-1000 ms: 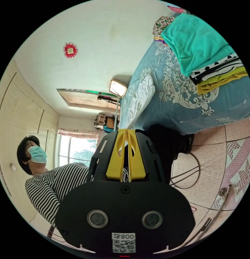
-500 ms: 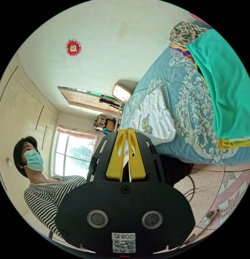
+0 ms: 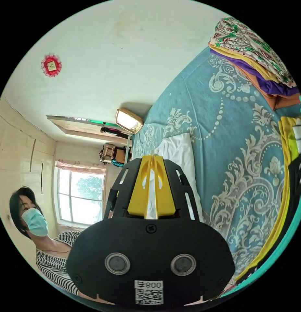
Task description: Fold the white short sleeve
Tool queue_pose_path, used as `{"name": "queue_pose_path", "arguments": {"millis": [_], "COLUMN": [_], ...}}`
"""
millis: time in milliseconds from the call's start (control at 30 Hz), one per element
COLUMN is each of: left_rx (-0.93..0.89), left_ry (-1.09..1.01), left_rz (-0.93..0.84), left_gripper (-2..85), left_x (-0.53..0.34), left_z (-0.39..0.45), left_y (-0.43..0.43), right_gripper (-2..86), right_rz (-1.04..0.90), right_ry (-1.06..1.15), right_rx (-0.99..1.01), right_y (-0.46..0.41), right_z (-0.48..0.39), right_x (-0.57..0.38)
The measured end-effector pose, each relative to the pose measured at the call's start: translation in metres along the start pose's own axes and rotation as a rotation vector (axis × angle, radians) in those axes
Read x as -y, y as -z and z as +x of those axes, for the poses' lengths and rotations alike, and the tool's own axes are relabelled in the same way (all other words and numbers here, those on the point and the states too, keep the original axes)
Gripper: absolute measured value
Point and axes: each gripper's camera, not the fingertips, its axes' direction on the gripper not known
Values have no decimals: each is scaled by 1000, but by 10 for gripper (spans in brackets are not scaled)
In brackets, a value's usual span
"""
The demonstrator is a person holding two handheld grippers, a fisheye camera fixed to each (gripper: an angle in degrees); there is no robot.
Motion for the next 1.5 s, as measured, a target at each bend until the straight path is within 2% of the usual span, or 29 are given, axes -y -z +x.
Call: {"name": "queue_pose_path", "arguments": {"millis": [267, 567, 700, 800, 967, 1067, 1167, 1233, 1367, 1500], "left_rx": [154, 134, 163, 328, 765, 953, 1086, 1105, 1023, 956], "left_ry": [101, 126, 19, -123, -407, -510, -527, -496, -457, -444], "left_rz": [26, 158, 24, -124, -278, -381, -468, -461, -381, -327], "left_gripper": [5, 29, 62, 93, 112, 106, 74, 43, 14, 9], "left_x": [101, 158, 166, 167, 174, 182, 190, 195, 203, 210], "left_z": [-57, -87, -69, -42, -4, -3, -16, -23, -25, -22], "left_y": [-64, -99, -131, -167, -223, -253, -273, -275, -260, -241], "right_gripper": [12, 18, 22, 27, 33, 39, 52, 64, 73, 72], "right_rz": [-78, -115, -73, -53, -129, -150, -161, -163, -170, -182], "right_ry": [-91, -139, -131, -71, 63, 126, 194, 221, 278, 299], "right_rx": [-41, -65, -86, -109, -313, -381, -464, -523, -614, -615], "right_y": [-82, -126, -125, -125, -154, -174, -193, -203, -226, -244], "right_z": [28, 34, 25, 8, -29, -45, -63, -71, -86, -93], "right_x": [121, 192, 204, 205, 202, 204, 207, 209, 211, 214]}}
